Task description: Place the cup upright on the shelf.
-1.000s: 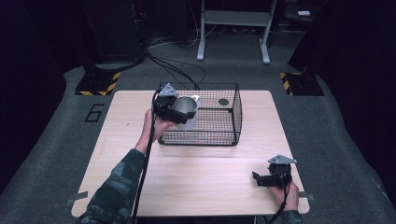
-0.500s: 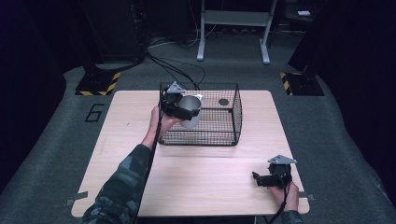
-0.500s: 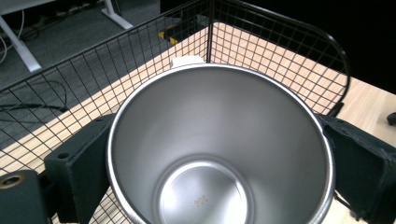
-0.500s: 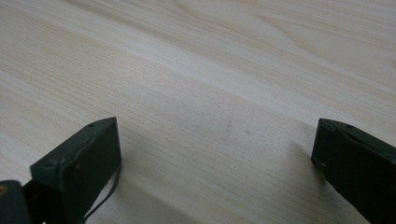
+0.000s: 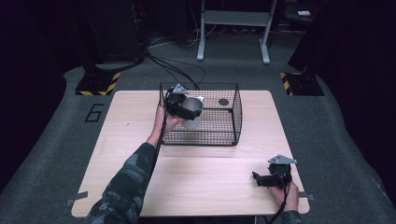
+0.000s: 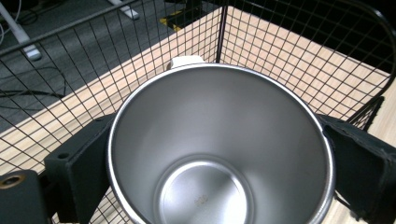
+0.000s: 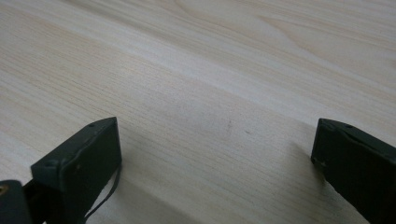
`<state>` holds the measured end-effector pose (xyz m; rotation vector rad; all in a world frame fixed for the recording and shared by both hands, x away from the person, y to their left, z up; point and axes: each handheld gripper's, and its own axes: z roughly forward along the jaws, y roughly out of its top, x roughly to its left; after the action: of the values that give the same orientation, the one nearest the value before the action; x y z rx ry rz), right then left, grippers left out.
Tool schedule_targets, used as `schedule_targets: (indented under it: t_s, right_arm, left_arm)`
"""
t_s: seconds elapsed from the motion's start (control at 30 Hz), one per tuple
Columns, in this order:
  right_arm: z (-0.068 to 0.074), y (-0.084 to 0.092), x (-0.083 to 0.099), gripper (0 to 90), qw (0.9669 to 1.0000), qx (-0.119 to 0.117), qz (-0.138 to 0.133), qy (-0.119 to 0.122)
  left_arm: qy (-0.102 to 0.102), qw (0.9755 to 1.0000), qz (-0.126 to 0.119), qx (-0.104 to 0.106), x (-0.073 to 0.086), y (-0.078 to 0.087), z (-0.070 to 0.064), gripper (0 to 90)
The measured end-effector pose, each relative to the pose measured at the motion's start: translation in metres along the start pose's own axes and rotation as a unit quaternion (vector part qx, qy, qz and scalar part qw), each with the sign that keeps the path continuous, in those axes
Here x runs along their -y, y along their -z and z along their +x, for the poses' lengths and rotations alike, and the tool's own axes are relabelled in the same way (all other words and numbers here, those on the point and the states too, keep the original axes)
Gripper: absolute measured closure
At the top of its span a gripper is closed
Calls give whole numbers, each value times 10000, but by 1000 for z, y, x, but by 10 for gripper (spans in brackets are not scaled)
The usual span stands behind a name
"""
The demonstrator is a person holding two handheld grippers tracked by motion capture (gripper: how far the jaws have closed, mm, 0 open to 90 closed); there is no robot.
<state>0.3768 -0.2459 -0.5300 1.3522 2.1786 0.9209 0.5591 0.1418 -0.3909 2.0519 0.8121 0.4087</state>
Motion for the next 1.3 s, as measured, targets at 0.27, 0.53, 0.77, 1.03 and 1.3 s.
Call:
schedule_targets:
  t_s: [0.27,0.53,0.77,1.03,1.3]
  right_arm:
    - [0,0,0,14,10000,3,-4,12]
    - [0,0,0,15,10000,-6,-1,2]
    - [0,0,0,16,10000,-4,0,-21]
    - [1,0,0,16,10000,5,-23,-35]
    - [1,0,0,17,10000,-23,-27,-67]
  left_arm:
    - [34,9999,150,-7,2,-15,3,60]
    - [101,9994,329,-23,4,-27,5,60]
    - [74,9992,384,14,1,-35,1,60]
    - [45,9979,647,-2,5,-48,3,60]
    - [96,9969,775,-20,2,-54,0,60]
